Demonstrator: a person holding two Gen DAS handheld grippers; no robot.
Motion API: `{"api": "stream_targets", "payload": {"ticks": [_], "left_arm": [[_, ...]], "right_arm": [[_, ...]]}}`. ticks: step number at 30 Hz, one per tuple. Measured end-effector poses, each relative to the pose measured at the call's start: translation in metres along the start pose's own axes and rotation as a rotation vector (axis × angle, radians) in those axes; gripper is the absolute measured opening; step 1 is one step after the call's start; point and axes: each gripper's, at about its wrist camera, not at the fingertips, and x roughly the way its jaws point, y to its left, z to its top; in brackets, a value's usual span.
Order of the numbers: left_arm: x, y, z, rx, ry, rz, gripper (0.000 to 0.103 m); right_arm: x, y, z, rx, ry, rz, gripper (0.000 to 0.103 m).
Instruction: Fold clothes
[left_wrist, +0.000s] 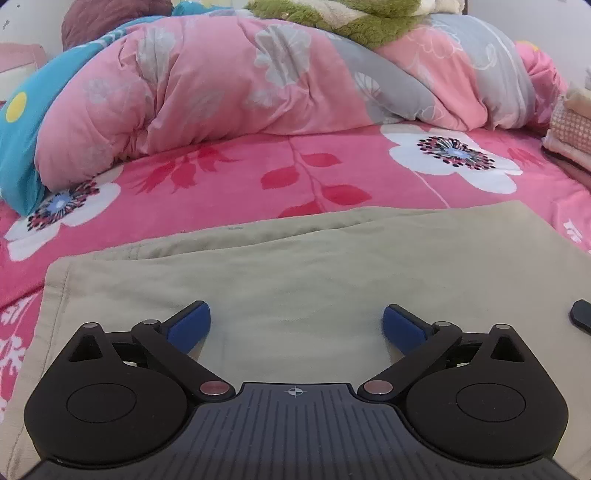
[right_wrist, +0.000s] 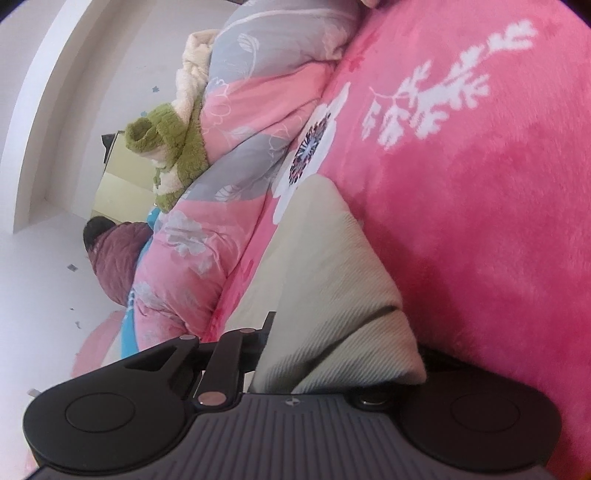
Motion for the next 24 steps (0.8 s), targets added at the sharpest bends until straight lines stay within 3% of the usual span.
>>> {"api": "stream_targets", "payload": {"ticks": [4, 8, 15, 24], "left_arm": [[0.000, 0.001, 0.000, 0.004, 0.001, -0.004, 0.103], [0.001, 0.001, 0.001, 0.010, -0.002, -0.006, 0.103], [0.001, 0.000, 0.000, 0.016, 0.000, -0.002, 0.103], [0.002, -0.001, 0.000, 0.021, 0.002, 0.004, 0.103]], "right_arm": [[-0.001, 0.008, 0.001, -0.031, 0.002, -0.034, 0.013], [-0.003, 0.030, -0.002, -0.176, -0.023, -0.079, 0.013], [-0.008, 0.060, -0.005, -0.340, -0.065, -0.072, 0.013], [-0.003, 0.044, -0.003, -0.284, -0.039, -0.106, 0.013]]}}
